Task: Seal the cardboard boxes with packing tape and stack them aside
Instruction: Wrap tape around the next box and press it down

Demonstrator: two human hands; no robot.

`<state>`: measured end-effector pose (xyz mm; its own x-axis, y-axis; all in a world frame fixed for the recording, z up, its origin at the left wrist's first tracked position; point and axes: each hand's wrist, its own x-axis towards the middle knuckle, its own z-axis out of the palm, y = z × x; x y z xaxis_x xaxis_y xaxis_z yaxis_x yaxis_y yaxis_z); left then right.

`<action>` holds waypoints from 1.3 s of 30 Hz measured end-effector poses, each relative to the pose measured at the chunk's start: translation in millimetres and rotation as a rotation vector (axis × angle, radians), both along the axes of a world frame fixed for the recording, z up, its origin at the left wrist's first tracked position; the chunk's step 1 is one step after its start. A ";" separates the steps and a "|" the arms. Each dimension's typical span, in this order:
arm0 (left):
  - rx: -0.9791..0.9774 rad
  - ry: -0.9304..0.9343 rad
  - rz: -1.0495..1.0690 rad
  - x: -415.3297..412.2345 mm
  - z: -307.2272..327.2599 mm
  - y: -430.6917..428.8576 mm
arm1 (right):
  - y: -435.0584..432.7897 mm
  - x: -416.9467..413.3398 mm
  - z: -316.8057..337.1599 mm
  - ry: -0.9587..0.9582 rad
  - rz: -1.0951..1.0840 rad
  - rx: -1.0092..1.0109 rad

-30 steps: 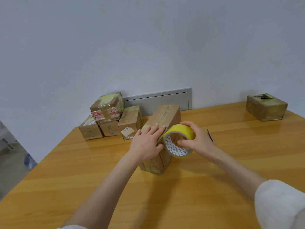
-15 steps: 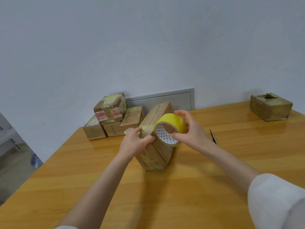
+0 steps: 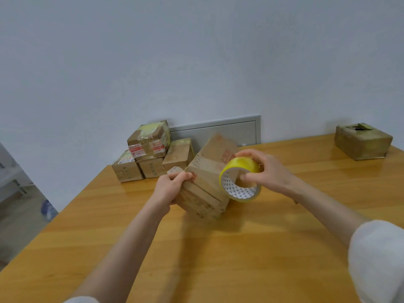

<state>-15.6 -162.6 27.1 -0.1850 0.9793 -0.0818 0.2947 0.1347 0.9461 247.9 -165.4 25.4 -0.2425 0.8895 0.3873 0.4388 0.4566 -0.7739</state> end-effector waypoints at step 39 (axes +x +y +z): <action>0.175 1.276 -0.469 30.3 -42.1 1.2 | -5.8 -13.7 -27.4 -0.036 -0.122 -0.159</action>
<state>14.7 -161.5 -15.0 0.3106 0.9502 0.0242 0.9505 -0.3102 -0.0202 234.2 -171.2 -2.0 -0.1406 0.9623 0.2327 0.5118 0.2718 -0.8150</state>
